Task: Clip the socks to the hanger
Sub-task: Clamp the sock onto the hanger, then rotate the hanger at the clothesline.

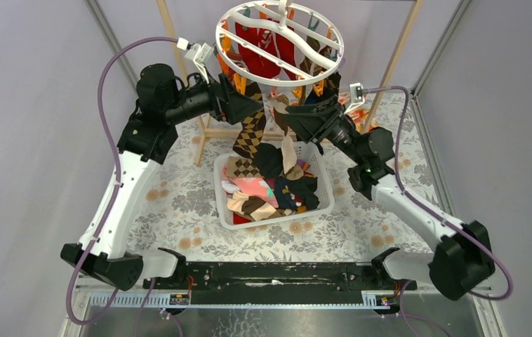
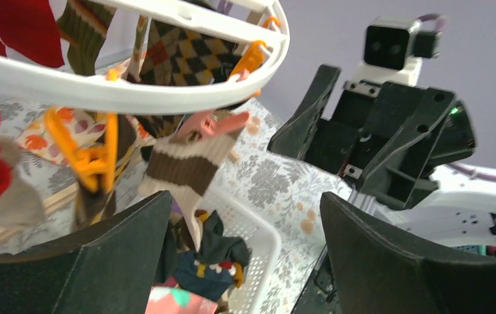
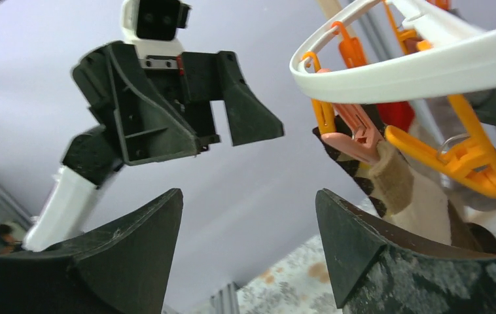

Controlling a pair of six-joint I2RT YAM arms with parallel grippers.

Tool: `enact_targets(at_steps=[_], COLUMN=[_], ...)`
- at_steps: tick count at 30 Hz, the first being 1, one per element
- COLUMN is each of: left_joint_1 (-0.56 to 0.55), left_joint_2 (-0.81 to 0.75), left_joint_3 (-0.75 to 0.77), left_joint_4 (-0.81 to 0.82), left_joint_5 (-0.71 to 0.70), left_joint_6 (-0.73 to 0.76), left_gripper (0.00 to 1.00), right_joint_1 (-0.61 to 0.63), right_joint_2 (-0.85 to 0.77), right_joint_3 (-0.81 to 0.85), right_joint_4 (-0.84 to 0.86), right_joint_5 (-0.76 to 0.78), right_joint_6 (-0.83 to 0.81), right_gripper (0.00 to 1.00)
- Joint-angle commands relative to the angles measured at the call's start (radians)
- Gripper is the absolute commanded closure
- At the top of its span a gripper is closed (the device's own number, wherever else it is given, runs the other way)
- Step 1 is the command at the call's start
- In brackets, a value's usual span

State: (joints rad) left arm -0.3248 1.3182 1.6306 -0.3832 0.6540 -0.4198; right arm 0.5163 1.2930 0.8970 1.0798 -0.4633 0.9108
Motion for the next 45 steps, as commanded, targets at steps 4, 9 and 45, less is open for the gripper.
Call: enact_targets(at_steps=[4,9,45], left_joint_1=[0.049,0.105,0.094], left_joint_2=[-0.056,-0.049,0.085], left_joint_3=[-0.045,-0.072,-0.046], left_joint_4=[-0.159,-0.173,0.025], left_joint_5=[-0.004,0.089,-0.114], left_joint_6=[0.122,0.110,0.029], left_gripper=[0.02,0.01,0.25], right_joint_1=[0.104,0.298,-0.477], right_joint_2=[-0.196,-0.156,0.148], right_joint_3=[-0.038,-0.042,0.392], right_joint_4=[-0.544,-0.799,-0.273], right_joint_5=[0.107,0.225,-0.547], right_joint_6=[-0.415,-0.625,-0.122], right_gripper=[0.22,0.32,0.24])
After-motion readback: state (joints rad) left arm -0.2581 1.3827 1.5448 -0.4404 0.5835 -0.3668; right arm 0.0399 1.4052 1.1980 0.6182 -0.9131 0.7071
